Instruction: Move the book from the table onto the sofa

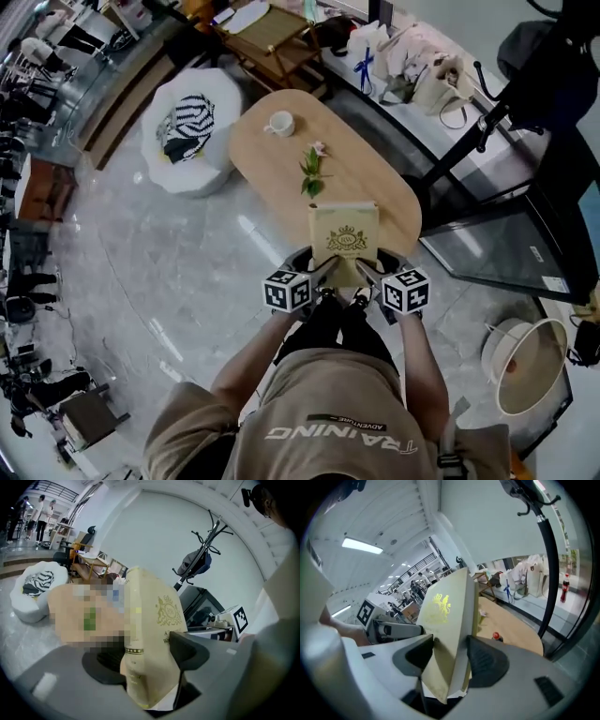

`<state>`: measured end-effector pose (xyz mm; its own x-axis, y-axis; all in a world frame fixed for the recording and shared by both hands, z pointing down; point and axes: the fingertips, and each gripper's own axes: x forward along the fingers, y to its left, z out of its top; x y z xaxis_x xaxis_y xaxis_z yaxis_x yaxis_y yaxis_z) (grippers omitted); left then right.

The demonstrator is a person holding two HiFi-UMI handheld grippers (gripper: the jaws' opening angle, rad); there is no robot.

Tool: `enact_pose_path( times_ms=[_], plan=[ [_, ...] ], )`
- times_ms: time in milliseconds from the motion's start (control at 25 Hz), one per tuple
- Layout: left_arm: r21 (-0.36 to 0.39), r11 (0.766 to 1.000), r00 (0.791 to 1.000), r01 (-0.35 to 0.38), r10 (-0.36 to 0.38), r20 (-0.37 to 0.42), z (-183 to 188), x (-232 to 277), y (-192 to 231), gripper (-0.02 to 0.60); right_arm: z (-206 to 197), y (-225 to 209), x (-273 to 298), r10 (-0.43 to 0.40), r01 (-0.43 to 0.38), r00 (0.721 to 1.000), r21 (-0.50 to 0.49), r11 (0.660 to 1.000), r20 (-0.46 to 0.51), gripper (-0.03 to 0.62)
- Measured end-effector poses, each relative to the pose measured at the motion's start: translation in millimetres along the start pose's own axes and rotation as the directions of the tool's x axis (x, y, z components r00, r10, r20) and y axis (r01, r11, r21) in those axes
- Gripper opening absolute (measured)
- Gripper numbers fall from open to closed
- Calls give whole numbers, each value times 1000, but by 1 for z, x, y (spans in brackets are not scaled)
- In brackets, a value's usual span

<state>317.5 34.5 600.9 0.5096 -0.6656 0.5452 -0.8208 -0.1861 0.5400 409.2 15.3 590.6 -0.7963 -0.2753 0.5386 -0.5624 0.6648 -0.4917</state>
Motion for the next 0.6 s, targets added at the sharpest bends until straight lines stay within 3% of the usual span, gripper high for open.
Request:
enact_pose_path(
  times_ms=[320, 600],
  plan=[
    [71, 997, 994, 12, -19, 107, 54, -37, -32, 299, 56, 34, -32, -1, 10, 996, -98, 995, 87, 230],
    [122, 992, 983, 25, -47, 177, 96, -40, -53, 299, 101, 35, -52, -1, 26, 989, -166, 986, 150, 230]
  ],
)
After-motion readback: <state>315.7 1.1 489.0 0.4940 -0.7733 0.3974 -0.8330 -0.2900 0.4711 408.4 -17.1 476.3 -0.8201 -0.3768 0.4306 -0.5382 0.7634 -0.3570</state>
